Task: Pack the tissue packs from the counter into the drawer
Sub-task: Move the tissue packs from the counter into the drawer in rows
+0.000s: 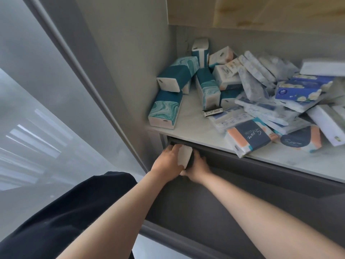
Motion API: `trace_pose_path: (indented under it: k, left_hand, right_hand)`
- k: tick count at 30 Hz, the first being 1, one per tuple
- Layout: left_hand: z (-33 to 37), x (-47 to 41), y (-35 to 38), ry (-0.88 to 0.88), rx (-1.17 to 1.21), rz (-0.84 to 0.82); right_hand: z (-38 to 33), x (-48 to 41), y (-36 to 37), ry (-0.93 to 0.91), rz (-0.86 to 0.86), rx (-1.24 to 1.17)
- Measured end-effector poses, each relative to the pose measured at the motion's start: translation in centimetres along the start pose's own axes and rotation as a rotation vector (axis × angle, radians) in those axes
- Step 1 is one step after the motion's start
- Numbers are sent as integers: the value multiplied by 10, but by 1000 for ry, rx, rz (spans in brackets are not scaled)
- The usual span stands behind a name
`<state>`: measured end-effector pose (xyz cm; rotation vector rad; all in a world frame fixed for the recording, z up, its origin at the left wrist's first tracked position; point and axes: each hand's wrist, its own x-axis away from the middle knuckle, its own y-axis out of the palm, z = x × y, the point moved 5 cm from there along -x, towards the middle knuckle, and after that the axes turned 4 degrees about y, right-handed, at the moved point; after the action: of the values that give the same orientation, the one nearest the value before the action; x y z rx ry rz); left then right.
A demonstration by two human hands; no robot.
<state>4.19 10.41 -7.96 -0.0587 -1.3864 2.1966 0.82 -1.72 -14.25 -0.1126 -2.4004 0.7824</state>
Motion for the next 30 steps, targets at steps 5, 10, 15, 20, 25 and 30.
trace_pose_path:
  k: [5, 10, 15, 20, 25, 30]
  left_hand:
    - [-11, -6, -5, 116, -129, 50]
    - [-18, -5, -6, 142, -213, -38]
    - [-9, -5, -20, 95, -229, -107]
    - [15, -7, -75, 12, -143, 171]
    - [16, -16, -123, -26, 98, 399]
    - [-1, -34, -121, -98, 114, 307]
  right_hand:
    - [-8, -3, 21, 81, 50, -314]
    - [-10, -1, 25, 110, -5, -193]
    - [-13, 9, -6, -6, -116, 126]
    - [-48, 40, -48, -258, 88, 299]
    - [-116, 57, -77, -570, 287, 289]
    - [-152, 23, -73, -523, 207, 446]
